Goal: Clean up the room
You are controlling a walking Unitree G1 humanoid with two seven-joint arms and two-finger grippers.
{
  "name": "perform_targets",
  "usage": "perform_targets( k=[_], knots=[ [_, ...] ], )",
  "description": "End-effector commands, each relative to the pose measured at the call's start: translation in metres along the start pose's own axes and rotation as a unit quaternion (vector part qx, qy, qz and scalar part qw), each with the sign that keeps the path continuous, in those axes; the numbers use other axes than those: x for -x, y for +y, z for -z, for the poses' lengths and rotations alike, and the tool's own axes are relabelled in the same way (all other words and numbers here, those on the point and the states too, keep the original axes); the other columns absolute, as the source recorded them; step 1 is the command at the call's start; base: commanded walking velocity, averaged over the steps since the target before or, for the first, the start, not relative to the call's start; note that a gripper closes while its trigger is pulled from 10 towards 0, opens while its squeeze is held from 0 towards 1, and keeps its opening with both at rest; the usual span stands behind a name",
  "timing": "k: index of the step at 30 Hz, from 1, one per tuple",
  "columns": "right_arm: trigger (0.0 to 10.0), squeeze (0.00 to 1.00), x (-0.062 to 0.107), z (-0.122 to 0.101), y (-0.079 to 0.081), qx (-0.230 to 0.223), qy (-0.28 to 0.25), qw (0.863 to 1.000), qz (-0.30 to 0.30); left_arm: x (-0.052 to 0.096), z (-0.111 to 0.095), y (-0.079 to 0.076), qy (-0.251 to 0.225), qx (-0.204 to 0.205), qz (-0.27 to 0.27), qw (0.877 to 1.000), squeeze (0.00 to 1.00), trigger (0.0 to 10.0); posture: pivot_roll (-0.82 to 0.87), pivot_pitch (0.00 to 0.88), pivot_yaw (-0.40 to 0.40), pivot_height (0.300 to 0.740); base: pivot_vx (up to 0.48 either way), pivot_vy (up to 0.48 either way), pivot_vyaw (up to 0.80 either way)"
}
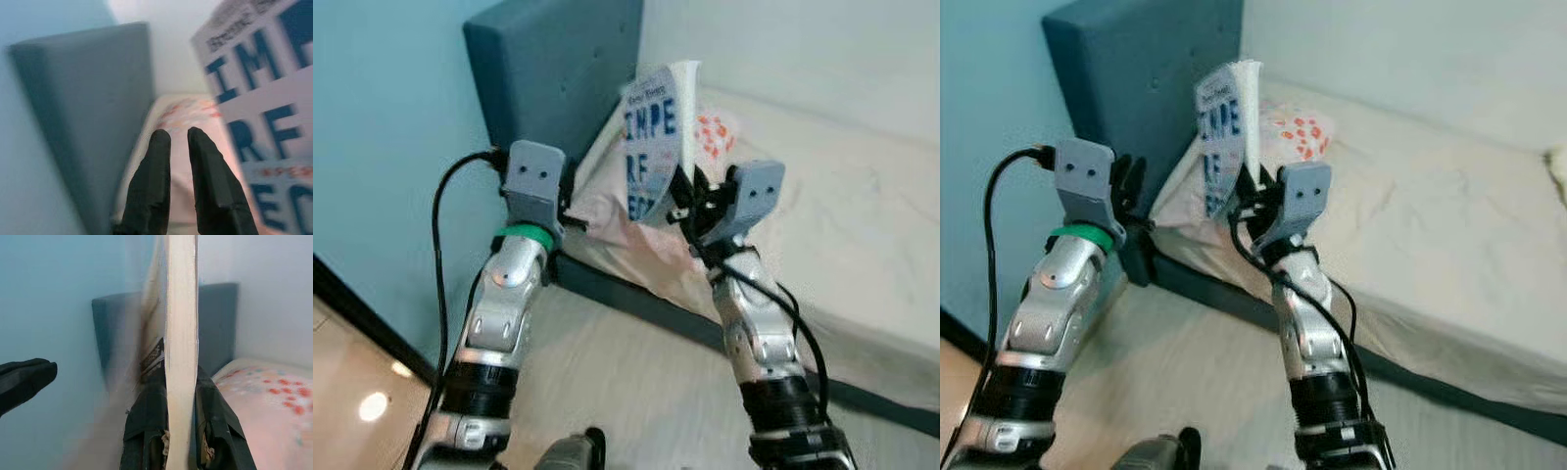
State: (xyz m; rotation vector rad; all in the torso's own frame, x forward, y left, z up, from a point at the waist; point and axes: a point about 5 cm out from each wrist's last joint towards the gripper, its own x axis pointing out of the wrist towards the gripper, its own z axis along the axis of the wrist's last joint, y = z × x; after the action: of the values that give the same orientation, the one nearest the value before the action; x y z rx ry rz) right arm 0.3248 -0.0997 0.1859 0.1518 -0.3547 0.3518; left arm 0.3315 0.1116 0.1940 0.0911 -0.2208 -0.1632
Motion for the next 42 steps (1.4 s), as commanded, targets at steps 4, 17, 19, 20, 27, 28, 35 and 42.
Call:
perform_targets(
  k=[4,17,19,20,27,28,35,42],
  knots=[
    [10.0,0.0,0.0002,-0.0039,-0.0023,-0.004,-0.013,1.0,0.006,0.0004,0.0002,-0.0024,-0.006,-0.005,0.009,1.0,0.0,10.0,-0.03,0.0,0.024,0.721,0.0,0.0,0.0],
    [10.0,0.0,-0.0002,-0.0028,0.0,0.014,-0.006,1.0,0.001,0.0002,-0.001,-0.0015,-0.015,-0.007,0.009,1.0,0.0,10.0,-0.03,0.0,0.026,0.721,0.451,0.0,0.39],
    [10.0,0.0,-0.0004,-0.003,-0.0003,0.014,-0.006,1.0,0.001,0.0003,-0.0009,-0.0016,-0.015,-0.006,0.009,1.0,0.0,10.0,-0.03,0.0,0.026,0.721,0.48,0.0,0.0],
    [10.0,0.0,-0.0004,-0.003,-0.0005,0.012,-0.006,1.0,0.002,0.0003,-0.0009,-0.0017,-0.014,-0.006,0.009,1.0,0.0,10.0,-0.03,0.0,0.026,0.721,0.48,0.0,0.0],
    [10.0,0.0,-0.0004,-0.0025,-0.0001,0.01,-0.006,1.0,-0.001,0.0003,-0.0003,-0.0018,-0.015,-0.006,0.009,1.0,0.0,10.0,-0.03,0.0,0.025,0.721,0.48,0.0,0.0],
    [10.0,0.0,-0.0004,-0.0025,-0.0001,0.01,-0.006,1.0,-0.001,0.0003,-0.0003,-0.0018,-0.015,-0.006,0.009,1.0,0.0,10.0,-0.03,0.0,0.025,0.721,0.48,0.0,0.0],
    [10.0,0.0,-0.0006,-0.0021,0.0003,0.008,-0.005,1.0,-0.002,0.0002,0.0,-0.0023,-0.015,-0.007,0.01,1.0,0.0,10.0,-0.03,0.0,0.026,0.721,0.447,0.0,0.0],
    [10.0,0.0,-0.0004,-0.0004,-0.0009,-0.009,-0.001,1.0,0.003,0.0007,0.0005,-0.0051,-0.013,-0.004,0.018,1.0,0.0,10.0,-0.03,0.0,0.027,0.721,0.334,0.0,-0.19]
  ],
)
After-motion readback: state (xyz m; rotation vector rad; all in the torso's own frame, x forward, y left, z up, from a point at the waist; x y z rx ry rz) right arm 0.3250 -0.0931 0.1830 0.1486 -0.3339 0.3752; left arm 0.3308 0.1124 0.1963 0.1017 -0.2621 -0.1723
